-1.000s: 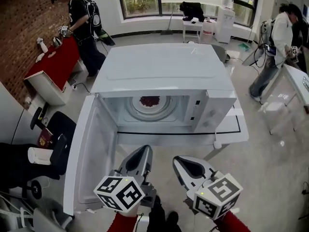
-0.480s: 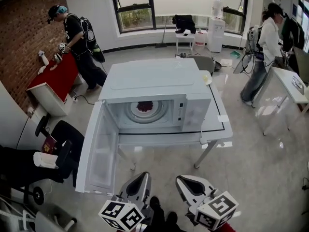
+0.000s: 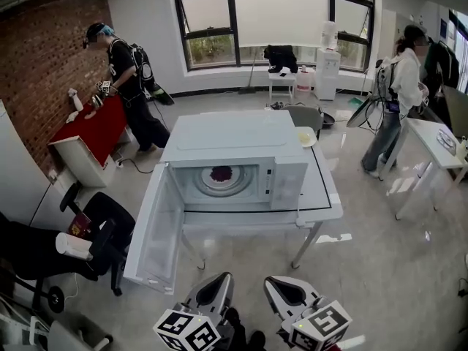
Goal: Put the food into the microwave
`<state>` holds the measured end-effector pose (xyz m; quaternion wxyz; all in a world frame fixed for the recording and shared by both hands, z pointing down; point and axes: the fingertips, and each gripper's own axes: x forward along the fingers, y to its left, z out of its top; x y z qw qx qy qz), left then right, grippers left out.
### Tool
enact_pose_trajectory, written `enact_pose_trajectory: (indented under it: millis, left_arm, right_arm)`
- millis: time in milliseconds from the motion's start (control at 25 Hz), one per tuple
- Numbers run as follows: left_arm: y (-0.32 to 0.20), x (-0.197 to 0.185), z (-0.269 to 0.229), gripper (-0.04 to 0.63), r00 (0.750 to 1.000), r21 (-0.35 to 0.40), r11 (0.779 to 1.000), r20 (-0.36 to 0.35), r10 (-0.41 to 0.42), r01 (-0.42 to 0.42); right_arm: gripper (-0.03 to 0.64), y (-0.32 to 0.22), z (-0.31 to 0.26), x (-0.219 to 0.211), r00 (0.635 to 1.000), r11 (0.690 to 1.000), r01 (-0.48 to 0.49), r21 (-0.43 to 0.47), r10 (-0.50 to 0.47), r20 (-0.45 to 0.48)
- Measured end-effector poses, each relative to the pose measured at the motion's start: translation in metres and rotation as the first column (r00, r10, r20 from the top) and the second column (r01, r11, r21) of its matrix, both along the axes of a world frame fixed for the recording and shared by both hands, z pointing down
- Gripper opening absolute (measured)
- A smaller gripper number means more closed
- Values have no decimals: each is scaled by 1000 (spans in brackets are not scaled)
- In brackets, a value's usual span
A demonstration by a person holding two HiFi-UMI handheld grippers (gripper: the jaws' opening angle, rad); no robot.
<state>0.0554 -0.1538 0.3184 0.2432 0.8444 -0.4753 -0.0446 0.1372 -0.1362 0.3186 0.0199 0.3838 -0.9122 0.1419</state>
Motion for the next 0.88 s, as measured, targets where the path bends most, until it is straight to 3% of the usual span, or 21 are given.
enact_pose_trajectory:
  millis: [600,880]
  left_arm:
    - [19,-6,0,9,999,19,1000,47,-15,15]
    - [29,-4,0,9,998,28,999,61,-28,26]
  right_arm:
    - [14,18,9,8,997,998,-54,41,56,-53]
    - [14,30,3,6,997,997,-77,-11,76,-19]
